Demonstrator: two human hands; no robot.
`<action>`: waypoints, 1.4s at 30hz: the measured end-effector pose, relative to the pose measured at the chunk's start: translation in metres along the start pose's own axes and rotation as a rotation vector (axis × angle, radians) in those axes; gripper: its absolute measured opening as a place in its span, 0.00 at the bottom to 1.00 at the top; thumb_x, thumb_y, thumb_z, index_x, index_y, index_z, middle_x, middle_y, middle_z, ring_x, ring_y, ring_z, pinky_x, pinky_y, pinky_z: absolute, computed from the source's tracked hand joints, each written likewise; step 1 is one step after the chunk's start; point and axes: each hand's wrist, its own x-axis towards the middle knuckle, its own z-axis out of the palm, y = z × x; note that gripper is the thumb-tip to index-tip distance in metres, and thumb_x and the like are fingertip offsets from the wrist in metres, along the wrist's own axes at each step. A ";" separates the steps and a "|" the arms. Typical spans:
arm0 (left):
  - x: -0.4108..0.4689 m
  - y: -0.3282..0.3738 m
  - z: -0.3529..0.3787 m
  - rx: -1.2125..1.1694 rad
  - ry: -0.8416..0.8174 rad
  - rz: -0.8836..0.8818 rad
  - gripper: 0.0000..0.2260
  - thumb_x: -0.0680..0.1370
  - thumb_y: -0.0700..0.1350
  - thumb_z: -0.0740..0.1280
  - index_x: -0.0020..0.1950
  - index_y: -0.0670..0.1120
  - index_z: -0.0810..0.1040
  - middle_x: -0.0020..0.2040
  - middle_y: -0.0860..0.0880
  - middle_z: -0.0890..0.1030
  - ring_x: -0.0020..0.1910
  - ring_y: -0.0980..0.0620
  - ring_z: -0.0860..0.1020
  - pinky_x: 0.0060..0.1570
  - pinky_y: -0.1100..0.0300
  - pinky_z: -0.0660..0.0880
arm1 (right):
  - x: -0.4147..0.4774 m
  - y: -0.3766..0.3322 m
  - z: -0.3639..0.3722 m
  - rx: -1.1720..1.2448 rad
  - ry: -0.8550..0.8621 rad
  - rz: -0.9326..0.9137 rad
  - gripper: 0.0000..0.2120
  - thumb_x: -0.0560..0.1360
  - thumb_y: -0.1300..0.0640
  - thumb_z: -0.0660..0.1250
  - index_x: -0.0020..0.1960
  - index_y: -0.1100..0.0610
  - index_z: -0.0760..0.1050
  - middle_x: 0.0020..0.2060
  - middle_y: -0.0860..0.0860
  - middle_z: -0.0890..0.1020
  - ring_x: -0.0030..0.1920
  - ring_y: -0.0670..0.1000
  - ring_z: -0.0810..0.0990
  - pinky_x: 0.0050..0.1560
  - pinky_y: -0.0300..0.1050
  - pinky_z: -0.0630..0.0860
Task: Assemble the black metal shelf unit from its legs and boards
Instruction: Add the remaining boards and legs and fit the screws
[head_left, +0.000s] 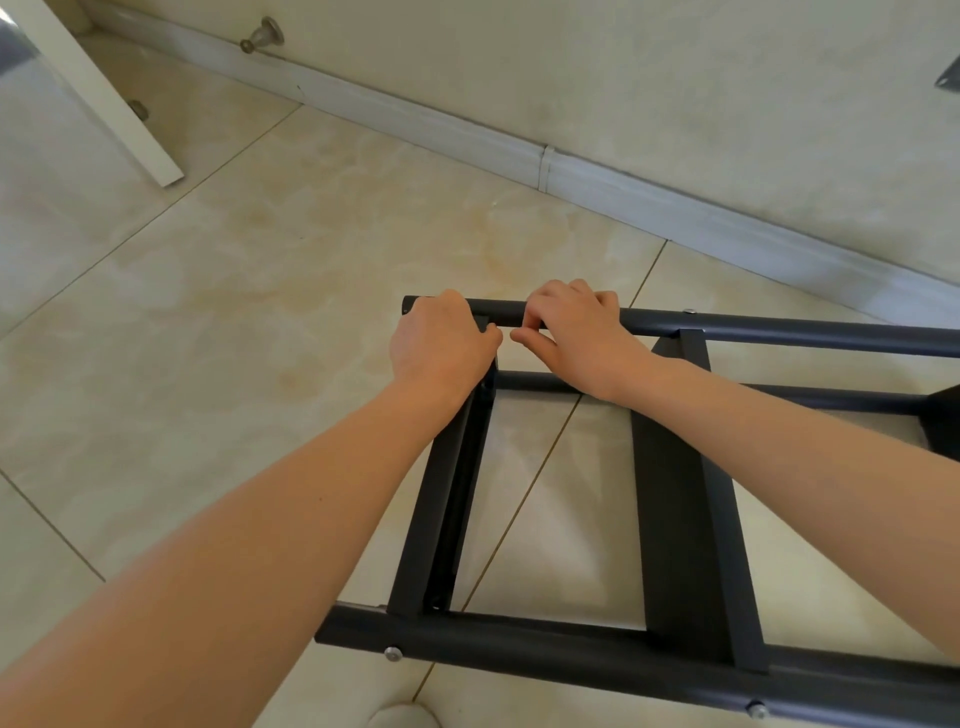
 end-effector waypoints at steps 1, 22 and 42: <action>-0.001 0.000 0.000 0.013 0.008 0.005 0.14 0.78 0.53 0.69 0.44 0.46 0.69 0.32 0.51 0.68 0.28 0.55 0.68 0.25 0.60 0.61 | 0.000 0.000 0.001 0.001 0.007 0.001 0.10 0.81 0.45 0.59 0.44 0.49 0.68 0.55 0.50 0.76 0.56 0.53 0.71 0.59 0.52 0.64; 0.005 0.000 -0.006 0.129 0.031 -0.023 0.11 0.78 0.50 0.68 0.46 0.47 0.68 0.42 0.46 0.74 0.38 0.44 0.74 0.30 0.58 0.64 | 0.002 0.002 0.003 0.048 0.032 0.018 0.11 0.81 0.46 0.60 0.42 0.50 0.69 0.50 0.48 0.74 0.51 0.51 0.69 0.55 0.51 0.63; -0.140 -0.088 -0.073 -0.162 -0.554 0.181 0.24 0.76 0.62 0.65 0.72 0.61 0.72 0.51 0.70 0.77 0.43 0.72 0.77 0.40 0.83 0.68 | -0.081 -0.032 0.005 0.442 0.052 0.019 0.08 0.77 0.48 0.63 0.44 0.51 0.78 0.55 0.44 0.80 0.62 0.44 0.73 0.67 0.46 0.67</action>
